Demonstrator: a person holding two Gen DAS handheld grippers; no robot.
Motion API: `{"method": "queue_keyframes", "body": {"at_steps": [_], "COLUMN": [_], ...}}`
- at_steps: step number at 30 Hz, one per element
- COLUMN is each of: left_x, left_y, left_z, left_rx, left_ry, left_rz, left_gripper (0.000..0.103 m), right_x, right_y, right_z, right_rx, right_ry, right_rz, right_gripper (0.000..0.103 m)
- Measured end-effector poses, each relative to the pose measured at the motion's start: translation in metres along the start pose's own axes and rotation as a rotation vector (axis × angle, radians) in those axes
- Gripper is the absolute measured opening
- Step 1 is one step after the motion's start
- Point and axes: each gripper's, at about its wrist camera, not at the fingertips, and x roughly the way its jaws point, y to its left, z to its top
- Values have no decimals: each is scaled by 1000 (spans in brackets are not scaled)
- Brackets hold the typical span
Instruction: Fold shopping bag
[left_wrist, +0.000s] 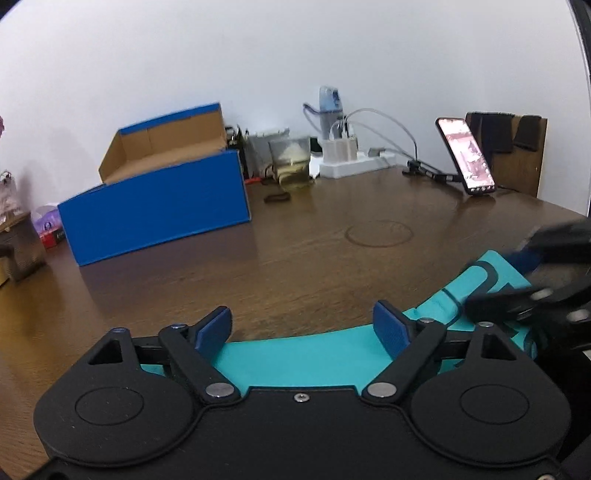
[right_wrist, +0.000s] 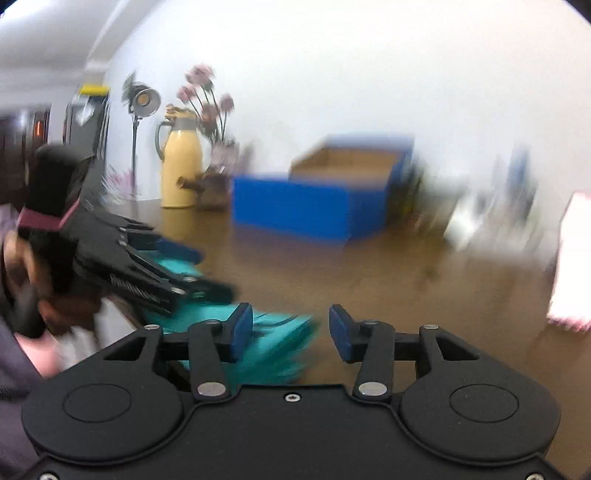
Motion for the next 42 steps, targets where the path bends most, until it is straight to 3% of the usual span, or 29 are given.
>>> {"method": "queue_keyframes", "body": {"at_steps": [1, 3, 7, 12, 13, 20, 22, 24, 26, 28, 32, 34, 36, 38, 42], "left_x": [-1, -4, -2, -3, -4, -8, -10, -28, -53, -80, -93, -80, -64, -53, -35], "left_y": [3, 10, 10, 13, 12, 17, 21, 24, 22, 12, -19, -37, -48, -58, -66], "left_z": [1, -3, -2, -4, -4, -5, 3, 21, 38, 54, 64, 71, 79, 86, 88], "left_rx": [-19, -35, -38, -33, -34, -47, -71, -87, -36, 89, 406, 546, 636, 715, 753], "left_ry": [18, 33, 47, 56, 56, 66, 96, 57, -46, -173, -328, -353, -394, -408, -407], "left_rz": [-12, -27, -52, -107, -107, -129, -118, -137, -162, -157, -194, -155, -94, -72, -47], "left_gripper": [86, 86, 86, 86, 86, 89, 88, 88, 88, 91, 102, 102, 101, 101, 97], "right_x": [-11, -22, -1, 25, 29, 25, 21, 17, 10, 3, 15, 33, 52, 68, 91], "right_y": [0, -2, 15, 40, 44, 54, 56, 51, 42, 34, 20, 16, 12, 9, 13], "right_z": [1, 3, 6, 1, 1, -3, 2, 12, 29, 49, 89, 96, 101, 107, 116], "right_rx": [-60, -136, -326, -617, -642, -645, -639, -616, -607, -645, -933, -1105, -1186, -1217, -1217], "right_ry": [-26, -26, 103, 165, 183, 208, 229, 255, 262, 259, 318, 366, 401, 409, 377], "right_rz": [3, 91, 299, 345, 343, 298, 288, 290, 288, 263, 181, 140, 115, 89, 70], "right_gripper": [59, 66, 69, 76, 74, 25, 18, 17, 16, 16, 18, 18, 18, 18, 18]}}
